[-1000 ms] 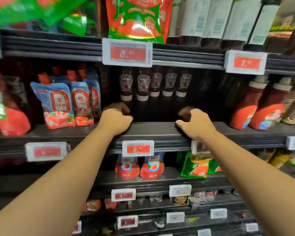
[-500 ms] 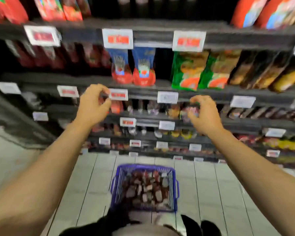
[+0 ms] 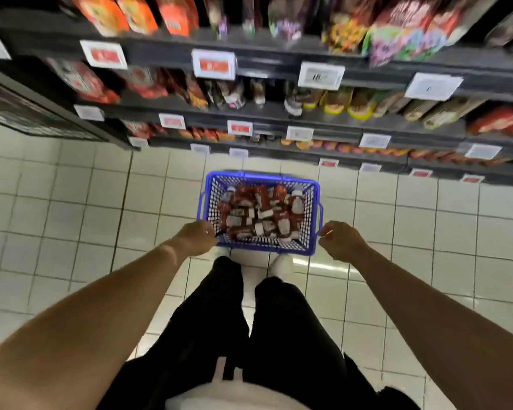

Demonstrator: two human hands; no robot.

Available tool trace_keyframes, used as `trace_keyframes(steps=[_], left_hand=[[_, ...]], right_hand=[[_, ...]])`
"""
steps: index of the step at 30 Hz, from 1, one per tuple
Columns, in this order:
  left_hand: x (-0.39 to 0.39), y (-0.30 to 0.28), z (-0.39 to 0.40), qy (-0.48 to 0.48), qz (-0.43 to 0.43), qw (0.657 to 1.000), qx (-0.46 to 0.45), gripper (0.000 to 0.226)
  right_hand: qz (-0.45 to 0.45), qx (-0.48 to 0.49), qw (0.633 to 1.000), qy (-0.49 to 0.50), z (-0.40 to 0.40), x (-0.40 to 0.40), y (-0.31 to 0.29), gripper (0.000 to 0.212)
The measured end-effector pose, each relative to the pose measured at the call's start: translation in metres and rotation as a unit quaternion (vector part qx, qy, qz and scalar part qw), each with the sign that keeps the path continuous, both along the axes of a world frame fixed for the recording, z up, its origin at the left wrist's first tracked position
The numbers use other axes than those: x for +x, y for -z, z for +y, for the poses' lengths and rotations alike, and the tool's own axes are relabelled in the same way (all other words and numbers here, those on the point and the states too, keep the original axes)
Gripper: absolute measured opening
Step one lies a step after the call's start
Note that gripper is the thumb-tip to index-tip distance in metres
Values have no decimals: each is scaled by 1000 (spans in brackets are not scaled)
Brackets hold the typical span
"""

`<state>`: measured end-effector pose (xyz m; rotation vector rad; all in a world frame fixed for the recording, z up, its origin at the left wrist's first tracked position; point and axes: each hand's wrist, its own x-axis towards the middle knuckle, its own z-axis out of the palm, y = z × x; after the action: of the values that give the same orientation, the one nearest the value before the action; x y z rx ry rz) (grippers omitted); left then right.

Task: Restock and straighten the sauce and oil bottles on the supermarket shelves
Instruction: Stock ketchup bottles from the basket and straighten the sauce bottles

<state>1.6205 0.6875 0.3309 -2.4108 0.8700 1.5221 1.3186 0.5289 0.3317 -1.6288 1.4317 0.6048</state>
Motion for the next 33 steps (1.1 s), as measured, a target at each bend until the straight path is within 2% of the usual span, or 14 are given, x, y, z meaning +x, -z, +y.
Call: trace_keyframes(steps=[2,5,8,9,11,13,15,17,19,21,24,28,31,33], left_hand=[[-9,48,8,-28,4,999,16,25],[-21,115,12,-59,14,997,39,43],[-27,197,5,-61,17,996,58,60],[-28,224,0,-78,18,995,62,58],[-36,271,-13,-154,39,985,69,34],[-43,317,-28,-312,79,945,63,18],[-49,355,-45,-488,123,861,66,13],[-52,386,-57,-582,128,798,87,20],[-55,413,-66,-627,135,761,98,28],[-59,436,-70,-656,152,733,99,31],[-61,456,-71,-687,184,695,102,33],[-54,467,-56,-677,200,702,95,42],[-46,450,-43,-684,223,688,95,40],[-44,424,-35,-663,216,712,87,39]], right_hand=[[10,18,1000,-2,12,5,46,25],[21,42,999,15,26,13,115,16],[22,60,997,52,33,24,204,25],[25,70,996,48,35,28,235,30],[35,93,994,40,36,35,293,43],[33,96,994,41,37,44,342,55],[28,57,997,41,35,51,384,74],[30,9,997,72,31,58,419,88],[42,-19,994,104,27,69,451,105],[62,-37,990,122,29,81,477,124],[81,-77,983,147,40,99,501,130],[100,-96,977,160,45,102,513,121],[31,-100,981,165,41,89,500,108],[-15,-92,979,181,36,83,475,95]])
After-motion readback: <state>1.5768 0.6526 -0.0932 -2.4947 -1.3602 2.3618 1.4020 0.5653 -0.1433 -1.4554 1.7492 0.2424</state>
